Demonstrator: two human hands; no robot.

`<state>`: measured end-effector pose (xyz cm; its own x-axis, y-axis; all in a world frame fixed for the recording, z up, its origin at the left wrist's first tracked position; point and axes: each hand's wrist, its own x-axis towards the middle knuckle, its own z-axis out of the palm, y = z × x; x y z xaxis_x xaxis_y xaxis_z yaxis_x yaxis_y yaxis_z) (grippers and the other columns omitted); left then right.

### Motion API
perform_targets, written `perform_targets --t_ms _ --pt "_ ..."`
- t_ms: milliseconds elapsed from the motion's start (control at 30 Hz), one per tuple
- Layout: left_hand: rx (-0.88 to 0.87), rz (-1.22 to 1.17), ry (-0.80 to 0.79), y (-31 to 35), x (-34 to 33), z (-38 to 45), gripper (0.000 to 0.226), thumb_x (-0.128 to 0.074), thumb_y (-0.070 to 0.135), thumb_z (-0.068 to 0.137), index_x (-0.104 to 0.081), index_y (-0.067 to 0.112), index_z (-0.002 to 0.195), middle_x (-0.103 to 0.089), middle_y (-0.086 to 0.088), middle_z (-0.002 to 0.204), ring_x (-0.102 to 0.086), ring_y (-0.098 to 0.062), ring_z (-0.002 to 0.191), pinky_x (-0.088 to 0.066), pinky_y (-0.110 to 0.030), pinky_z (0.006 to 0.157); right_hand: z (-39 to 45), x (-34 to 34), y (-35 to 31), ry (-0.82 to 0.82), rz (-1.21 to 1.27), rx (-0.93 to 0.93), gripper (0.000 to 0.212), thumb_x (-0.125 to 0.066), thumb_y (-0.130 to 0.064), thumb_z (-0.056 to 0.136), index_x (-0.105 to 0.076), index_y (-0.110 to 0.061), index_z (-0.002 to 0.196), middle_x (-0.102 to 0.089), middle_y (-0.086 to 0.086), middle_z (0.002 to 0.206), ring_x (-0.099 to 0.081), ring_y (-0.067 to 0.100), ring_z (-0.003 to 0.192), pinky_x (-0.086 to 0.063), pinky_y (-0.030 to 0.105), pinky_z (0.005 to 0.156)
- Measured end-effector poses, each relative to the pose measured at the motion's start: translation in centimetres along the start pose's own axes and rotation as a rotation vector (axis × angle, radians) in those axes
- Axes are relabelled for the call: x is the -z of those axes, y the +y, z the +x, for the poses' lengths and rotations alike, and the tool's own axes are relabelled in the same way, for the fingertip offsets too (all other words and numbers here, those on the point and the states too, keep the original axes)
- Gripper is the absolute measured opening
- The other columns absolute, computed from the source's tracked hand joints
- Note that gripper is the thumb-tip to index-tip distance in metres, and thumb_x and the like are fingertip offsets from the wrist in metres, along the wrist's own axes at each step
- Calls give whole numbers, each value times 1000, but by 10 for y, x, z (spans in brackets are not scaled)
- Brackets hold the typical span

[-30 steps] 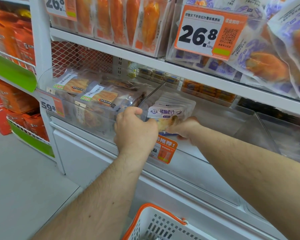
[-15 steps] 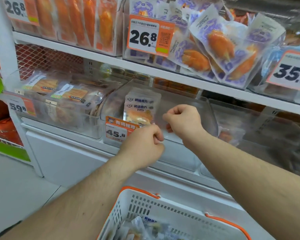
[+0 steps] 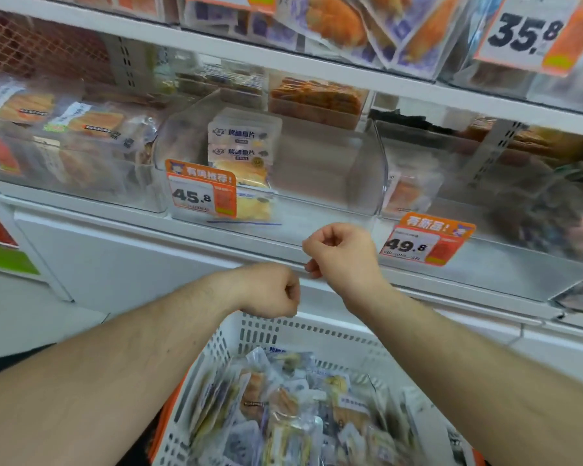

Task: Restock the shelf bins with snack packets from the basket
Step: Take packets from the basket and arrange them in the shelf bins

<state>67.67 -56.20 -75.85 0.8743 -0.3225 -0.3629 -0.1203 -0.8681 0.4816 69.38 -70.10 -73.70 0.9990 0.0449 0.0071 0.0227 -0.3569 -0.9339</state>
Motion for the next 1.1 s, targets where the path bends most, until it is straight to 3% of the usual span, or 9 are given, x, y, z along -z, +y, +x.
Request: perform_targets --t_ms 133,300,367,467,600,700,833,900,1100 --pt "30 60 -137 -2 -11 4 10 -61 26 89 -65 24 99 -67 3 99 -63 -17 88 -54 -35 80 -7 -8 54 -52 -69 -107 18 -63 -5 87 -59 -8 70 -58 5 57 -61 19 54 -53 36 57" --pt "38 134 -239 -5 -29 12 9 -59 23 88 -66 19 89 -65 -1 82 -52 -21 68 -45 -33 61 -17 -24 129 -123 -210 -306 12 -63 -7 87 -63 3 81 -65 14 70 -64 18 54 -59 43 63" --pt "36 150 -258 -3 -32 14 7 -58 22 90 -65 20 89 -67 -1 87 -55 -19 70 -49 -34 64 -20 -29 152 -168 -279 -365 12 -63 -7 86 -62 -1 76 -64 12 71 -64 20 56 -59 41 63" --pt "49 162 -265 -2 -35 16 11 -59 21 91 -66 20 99 -69 1 101 -58 -14 77 -51 -33 74 -30 -33 179 -396 -513 -417 12 -67 -17 88 -66 -7 81 -68 8 76 -65 19 65 -58 32 59" --pt "57 188 -291 -4 -37 21 12 -58 23 92 -65 20 102 -68 1 99 -57 -14 77 -52 -34 76 -48 -34 207 -739 -882 -449 39 -68 -38 88 -67 -2 102 -69 12 98 -67 26 93 -57 36 81" --pt "52 202 -302 -4 -37 22 9 -57 22 93 -64 20 97 -63 4 86 -54 -14 69 -47 -31 65 -53 -37 216 -784 -896 -492 29 -75 -32 83 -66 -6 90 -65 7 86 -66 23 81 -58 33 71" --pt "51 206 -308 -3 -36 22 6 -56 21 93 -62 22 94 -61 6 82 -54 -12 67 -44 -27 61 -51 -36 209 -835 -967 -434 33 -68 -27 88 -70 2 104 -69 13 97 -63 24 80 -59 42 85" --pt "56 202 -304 -4 -36 23 10 -57 22 93 -64 19 99 -66 3 90 -54 -12 71 -45 -27 65 -47 -33 200 -853 -926 -409 26 -66 -28 91 -69 -3 96 -67 10 98 -62 23 85 -57 41 89" --pt "57 189 -272 -7 -25 20 15 -59 27 91 -67 18 102 -58 5 86 -50 -15 69 -42 -29 65 -18 -3 145 -737 -461 -526 18 -54 -11 98 -55 -18 81 -51 5 87 -55 18 61 -50 24 52"
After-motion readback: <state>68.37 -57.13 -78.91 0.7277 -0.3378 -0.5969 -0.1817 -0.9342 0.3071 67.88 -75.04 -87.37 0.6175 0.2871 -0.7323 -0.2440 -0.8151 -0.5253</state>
